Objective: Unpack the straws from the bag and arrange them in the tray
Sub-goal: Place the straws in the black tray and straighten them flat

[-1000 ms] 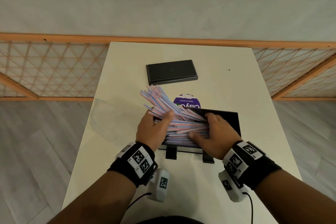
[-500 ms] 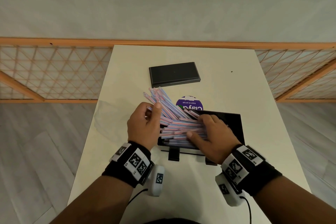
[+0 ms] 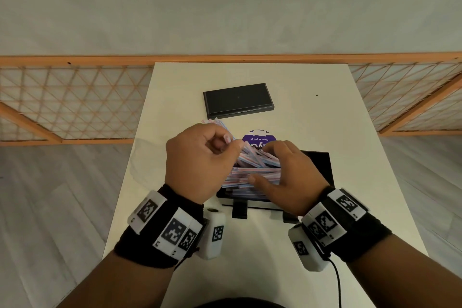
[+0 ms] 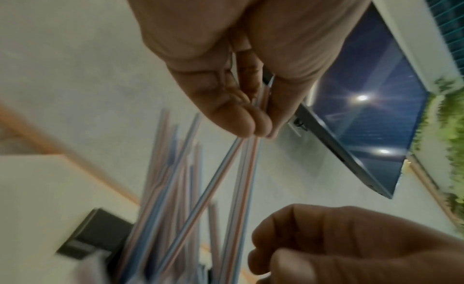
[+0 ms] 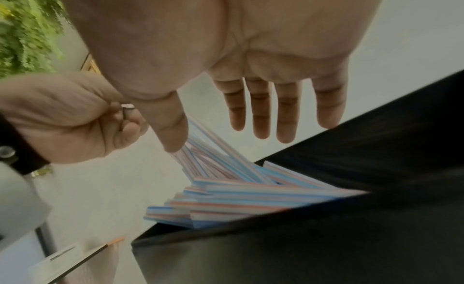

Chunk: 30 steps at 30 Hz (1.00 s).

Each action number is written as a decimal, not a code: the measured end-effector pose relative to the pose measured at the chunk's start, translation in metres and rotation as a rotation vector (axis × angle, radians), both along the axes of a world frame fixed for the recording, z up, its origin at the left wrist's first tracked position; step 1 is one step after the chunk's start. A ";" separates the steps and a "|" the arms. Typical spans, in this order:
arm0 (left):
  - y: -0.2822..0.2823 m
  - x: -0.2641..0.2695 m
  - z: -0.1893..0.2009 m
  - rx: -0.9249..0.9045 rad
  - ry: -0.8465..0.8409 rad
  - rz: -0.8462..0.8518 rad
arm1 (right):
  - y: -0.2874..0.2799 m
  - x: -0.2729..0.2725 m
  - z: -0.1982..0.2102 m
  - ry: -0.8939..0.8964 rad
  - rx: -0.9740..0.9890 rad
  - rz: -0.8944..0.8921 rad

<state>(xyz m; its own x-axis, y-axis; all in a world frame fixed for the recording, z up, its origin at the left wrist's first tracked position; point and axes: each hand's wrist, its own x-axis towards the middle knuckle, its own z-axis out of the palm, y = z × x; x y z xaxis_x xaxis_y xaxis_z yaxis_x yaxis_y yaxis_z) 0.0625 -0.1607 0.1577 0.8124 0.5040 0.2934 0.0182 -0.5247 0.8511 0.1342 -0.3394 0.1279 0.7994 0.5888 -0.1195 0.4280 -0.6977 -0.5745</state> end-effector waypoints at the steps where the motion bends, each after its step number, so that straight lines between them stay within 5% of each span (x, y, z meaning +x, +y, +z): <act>1: -0.002 0.000 0.008 0.037 -0.022 -0.026 | 0.002 0.000 0.002 -0.023 0.028 0.013; 7: -0.013 0.003 0.046 0.154 -0.064 -0.147 | 0.028 0.002 0.011 -0.049 0.218 0.043; 11: -0.017 0.005 0.048 -0.010 -0.032 -0.186 | 0.030 0.002 0.016 0.047 0.292 -0.035; 18: -0.016 0.007 0.052 -0.299 -0.065 -0.252 | 0.023 0.008 0.018 -0.086 0.386 0.042; 24: -0.006 0.012 0.053 -0.411 -0.342 -0.093 | -0.003 0.022 0.032 -0.202 0.048 0.014; 28: -0.037 0.013 0.023 -0.182 -0.135 -0.330 | 0.004 0.004 0.022 -0.221 -0.099 0.119; 30: -0.041 0.012 0.008 -0.037 -0.126 -0.311 | 0.008 -0.002 0.011 -0.144 -0.096 0.156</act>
<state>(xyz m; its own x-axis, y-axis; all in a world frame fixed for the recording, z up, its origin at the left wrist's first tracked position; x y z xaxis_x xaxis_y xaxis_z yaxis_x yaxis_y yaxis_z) 0.0747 -0.2018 0.1655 0.8874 0.2499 0.3874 -0.2446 -0.4571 0.8551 0.1325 -0.3312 0.1390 0.7125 0.6979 -0.0724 0.6077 -0.6654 -0.4336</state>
